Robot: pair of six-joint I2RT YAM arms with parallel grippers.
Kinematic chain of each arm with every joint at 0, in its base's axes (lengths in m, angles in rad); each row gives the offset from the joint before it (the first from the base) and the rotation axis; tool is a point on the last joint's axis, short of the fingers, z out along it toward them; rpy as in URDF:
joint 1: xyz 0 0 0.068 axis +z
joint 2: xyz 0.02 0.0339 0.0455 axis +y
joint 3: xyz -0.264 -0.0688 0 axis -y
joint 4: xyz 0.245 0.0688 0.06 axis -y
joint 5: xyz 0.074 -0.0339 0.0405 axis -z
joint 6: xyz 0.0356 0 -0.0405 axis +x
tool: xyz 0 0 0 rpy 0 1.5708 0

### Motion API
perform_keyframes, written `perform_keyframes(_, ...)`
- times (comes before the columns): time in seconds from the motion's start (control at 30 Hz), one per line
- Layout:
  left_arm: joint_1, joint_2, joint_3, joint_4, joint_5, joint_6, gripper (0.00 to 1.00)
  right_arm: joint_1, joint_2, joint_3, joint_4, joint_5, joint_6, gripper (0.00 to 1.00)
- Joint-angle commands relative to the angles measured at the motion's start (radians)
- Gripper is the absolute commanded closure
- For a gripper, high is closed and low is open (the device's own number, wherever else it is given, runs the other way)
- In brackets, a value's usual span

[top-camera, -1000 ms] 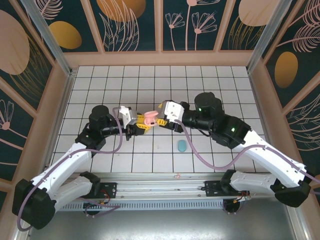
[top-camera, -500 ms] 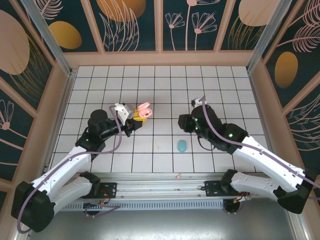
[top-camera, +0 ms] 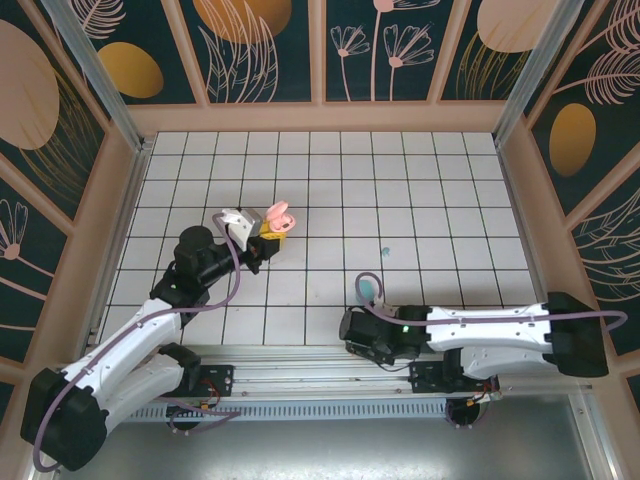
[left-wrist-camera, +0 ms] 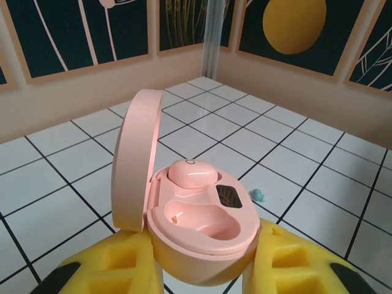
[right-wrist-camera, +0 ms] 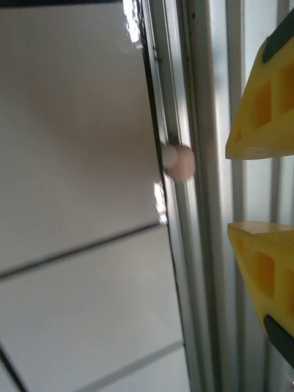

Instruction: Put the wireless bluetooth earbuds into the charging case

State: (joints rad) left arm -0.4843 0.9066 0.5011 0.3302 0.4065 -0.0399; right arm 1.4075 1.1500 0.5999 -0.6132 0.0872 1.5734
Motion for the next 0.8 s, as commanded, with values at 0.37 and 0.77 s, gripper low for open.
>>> perform_keyframes(0.37,-0.003,-0.070,-0.021,0.035,0.001,-0.024,1.00,-0.038,0.059,-0.084,0.129,-0.005,0.024,0.67)
perform_keyframes(0.77,-0.004,-0.072,-0.018,0.030,-0.008,-0.011,1.00,-0.044,0.223,0.003,0.067,-0.064,-0.115,0.61)
